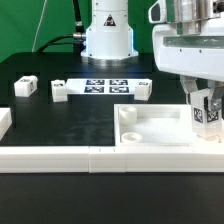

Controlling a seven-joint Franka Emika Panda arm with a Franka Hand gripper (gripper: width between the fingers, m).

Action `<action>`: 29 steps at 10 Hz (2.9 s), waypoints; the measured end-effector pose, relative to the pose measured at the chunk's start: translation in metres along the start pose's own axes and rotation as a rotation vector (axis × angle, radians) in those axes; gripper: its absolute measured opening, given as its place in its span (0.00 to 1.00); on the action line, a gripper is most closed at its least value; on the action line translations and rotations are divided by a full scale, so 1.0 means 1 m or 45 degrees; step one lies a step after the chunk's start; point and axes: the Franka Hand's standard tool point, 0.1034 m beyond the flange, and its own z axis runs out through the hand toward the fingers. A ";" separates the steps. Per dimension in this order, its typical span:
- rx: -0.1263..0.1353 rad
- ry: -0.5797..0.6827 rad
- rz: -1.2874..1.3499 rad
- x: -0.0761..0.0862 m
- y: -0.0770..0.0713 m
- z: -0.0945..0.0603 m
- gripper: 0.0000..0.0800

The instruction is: Assemble one leg

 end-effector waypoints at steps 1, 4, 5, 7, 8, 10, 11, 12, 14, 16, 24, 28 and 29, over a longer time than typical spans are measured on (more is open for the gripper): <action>0.000 -0.001 -0.008 -0.001 0.000 0.000 0.56; 0.007 0.016 -0.542 0.001 0.000 0.002 0.81; -0.004 0.022 -0.759 0.000 -0.001 0.003 0.81; -0.044 0.023 -1.137 -0.003 -0.005 0.006 0.81; -0.062 0.021 -1.297 -0.006 -0.007 0.007 0.81; -0.097 0.002 -1.572 -0.006 -0.006 0.008 0.81; -0.098 0.004 -1.665 -0.005 -0.005 0.009 0.81; -0.098 0.003 -1.675 -0.005 -0.005 0.009 0.81; -0.098 0.003 -1.675 -0.005 -0.005 0.009 0.47; -0.097 0.005 -1.624 -0.005 -0.005 0.009 0.36; -0.068 0.013 -0.666 -0.003 -0.003 0.010 0.36; -0.041 -0.011 -0.193 -0.004 -0.002 0.011 0.36; -0.039 -0.010 -0.189 -0.004 -0.002 0.011 0.36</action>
Offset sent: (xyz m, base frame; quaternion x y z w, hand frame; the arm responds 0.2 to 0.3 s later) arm 0.0026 0.0037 -0.0023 0.0090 -0.0022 -0.2609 0.9653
